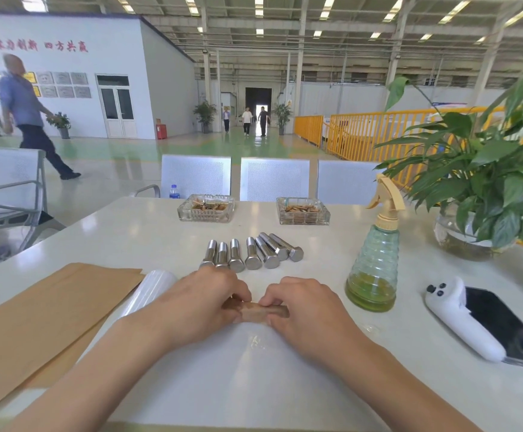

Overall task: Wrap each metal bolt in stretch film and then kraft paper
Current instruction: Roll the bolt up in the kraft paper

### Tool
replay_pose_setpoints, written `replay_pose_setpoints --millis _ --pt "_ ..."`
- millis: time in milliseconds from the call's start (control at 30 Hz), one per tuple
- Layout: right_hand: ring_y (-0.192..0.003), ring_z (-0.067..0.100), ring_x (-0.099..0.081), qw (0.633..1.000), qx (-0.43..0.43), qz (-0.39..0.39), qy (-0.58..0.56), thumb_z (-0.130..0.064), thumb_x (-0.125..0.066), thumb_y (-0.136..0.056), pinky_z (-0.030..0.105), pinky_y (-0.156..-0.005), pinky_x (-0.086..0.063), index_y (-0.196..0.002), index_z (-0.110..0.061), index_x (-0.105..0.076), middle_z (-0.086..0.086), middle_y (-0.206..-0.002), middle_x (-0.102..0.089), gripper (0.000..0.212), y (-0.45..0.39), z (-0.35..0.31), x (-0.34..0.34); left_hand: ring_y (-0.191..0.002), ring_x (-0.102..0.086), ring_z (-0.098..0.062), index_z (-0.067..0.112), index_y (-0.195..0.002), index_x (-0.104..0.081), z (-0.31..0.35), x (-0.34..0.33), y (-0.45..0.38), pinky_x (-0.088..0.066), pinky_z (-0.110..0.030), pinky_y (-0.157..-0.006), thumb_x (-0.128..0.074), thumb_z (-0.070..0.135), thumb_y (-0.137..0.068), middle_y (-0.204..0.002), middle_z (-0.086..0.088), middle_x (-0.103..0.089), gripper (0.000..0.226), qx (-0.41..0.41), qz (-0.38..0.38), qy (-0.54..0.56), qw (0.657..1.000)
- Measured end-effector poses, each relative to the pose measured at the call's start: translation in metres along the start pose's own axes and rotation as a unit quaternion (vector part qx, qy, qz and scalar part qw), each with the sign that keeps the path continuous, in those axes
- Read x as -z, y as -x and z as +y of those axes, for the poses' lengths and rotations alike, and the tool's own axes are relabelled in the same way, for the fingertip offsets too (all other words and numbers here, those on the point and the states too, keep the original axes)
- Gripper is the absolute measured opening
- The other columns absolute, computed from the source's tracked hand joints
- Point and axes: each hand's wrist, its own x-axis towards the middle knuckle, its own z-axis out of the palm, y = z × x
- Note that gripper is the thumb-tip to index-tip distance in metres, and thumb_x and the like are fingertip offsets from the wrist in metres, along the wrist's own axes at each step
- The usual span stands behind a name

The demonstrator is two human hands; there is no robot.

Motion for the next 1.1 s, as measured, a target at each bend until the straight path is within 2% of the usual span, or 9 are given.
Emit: replay_pose_setpoints --millis 100,233,300,400,633,733,867,1000,1100 --pt "-0.099 0.012 -0.059 1.0 0.003 -0.001 0.0 -0.035 -0.067 -0.09 0.034 -0.082 -0.049 -0.113 -0.041 -0.065 -0.014 -0.104 -0.062 0.024 -0.001 0.001 -0.001 -0.077 -0.047 -0.002 0.035 -0.102 -0.069 -0.003 -0.006 0.003 -0.046 -0.026 -0.07 -0.067 0.03 -0.091 -0.079 0.018 -0.05 0.012 -0.022 0.028 0.0 0.999" --pt "-0.1 0.013 -0.058 1.0 0.01 0.0 0.002 -0.033 -0.066 -0.09 0.032 -0.081 -0.047 -0.112 -0.041 -0.063 -0.014 -0.105 -0.061 0.023 -0.002 0.001 -0.002 -0.091 -0.056 -0.011 0.037 -0.11 -0.062 0.002 -0.012 0.003 -0.048 -0.029 -0.073 -0.06 0.035 -0.093 -0.088 0.018 -0.047 0.017 0.024 0.022 -0.034 0.999" --pt "-0.101 0.013 -0.057 1.0 0.014 0.0 0.006 -0.032 -0.066 -0.091 0.032 -0.08 -0.046 -0.112 -0.04 -0.063 -0.014 -0.105 -0.06 0.022 -0.002 0.0 -0.002 -0.09 -0.06 -0.017 0.034 -0.097 -0.06 0.008 -0.012 -0.003 -0.046 -0.03 -0.069 -0.057 0.042 -0.092 -0.086 0.014 -0.049 0.01 0.028 0.018 -0.062 0.998" --pt "-0.101 0.014 -0.057 1.0 0.02 0.003 0.002 -0.034 -0.066 -0.092 0.034 -0.081 -0.048 -0.108 -0.036 -0.061 -0.012 -0.103 -0.06 0.017 -0.001 0.0 -0.002 -0.079 -0.055 -0.018 0.031 -0.086 -0.057 0.019 -0.014 -0.015 -0.039 -0.03 -0.057 -0.055 0.049 -0.092 -0.08 0.01 -0.054 0.019 0.04 -0.011 -0.053 0.998" --pt "-0.105 0.017 -0.055 0.999 0.023 -0.041 -0.008 -0.032 -0.068 -0.091 0.037 -0.088 -0.049 -0.111 -0.036 -0.06 -0.012 -0.108 -0.064 0.022 -0.006 0.003 0.004 -0.078 -0.062 -0.016 0.022 -0.088 -0.067 0.015 -0.006 -0.033 -0.048 -0.027 -0.066 -0.069 0.041 -0.085 -0.082 0.003 -0.069 0.02 0.04 -0.083 0.024 0.995" --pt "-0.106 0.014 -0.049 0.997 0.016 -0.076 -0.002 -0.038 -0.069 -0.089 0.031 -0.086 -0.045 -0.111 -0.042 -0.056 -0.013 -0.11 -0.064 0.026 -0.012 0.009 0.011 -0.079 -0.066 -0.013 0.023 -0.094 -0.071 0.014 -0.004 -0.04 -0.044 -0.02 -0.06 -0.076 0.029 -0.083 -0.089 0.005 -0.073 0.014 0.051 -0.111 0.03 0.992" --pt "-0.108 0.004 -0.044 0.994 -0.014 -0.105 -0.031 -0.047 -0.067 -0.081 0.022 -0.084 -0.038 -0.103 -0.043 -0.053 -0.02 -0.102 -0.061 0.026 -0.012 0.019 0.018 -0.077 -0.06 -0.008 0.028 -0.1 -0.073 0.015 -0.003 -0.047 -0.051 -0.021 -0.069 -0.076 0.03 -0.081 -0.09 0.011 -0.069 0.02 0.059 -0.13 0.034 0.989" --pt "-0.099 -0.004 -0.043 0.996 0.018 -0.081 -0.035 -0.043 -0.06 -0.077 0.014 -0.084 -0.031 -0.093 -0.041 -0.06 -0.021 -0.088 -0.06 0.016 -0.012 0.022 0.014 -0.069 -0.055 0.002 0.03 -0.103 -0.073 0.01 -0.005 -0.046 -0.042 -0.011 -0.06 -0.078 0.034 -0.079 -0.087 0.015 -0.068 0.025 0.049 -0.122 0.048 0.99" --pt "-0.095 -0.006 -0.044 0.997 0.034 -0.037 -0.053 -0.044 -0.057 -0.075 0.015 -0.088 -0.033 -0.091 -0.04 -0.061 -0.021 -0.082 -0.058 0.017 -0.008 0.026 0.006 -0.082 -0.063 -0.005 0.03 -0.103 -0.072 0.005 -0.007 -0.043 -0.051 -0.019 -0.069 -0.077 0.036 -0.079 -0.093 0.011 -0.07 0.026 0.049 -0.119 0.078 0.989"
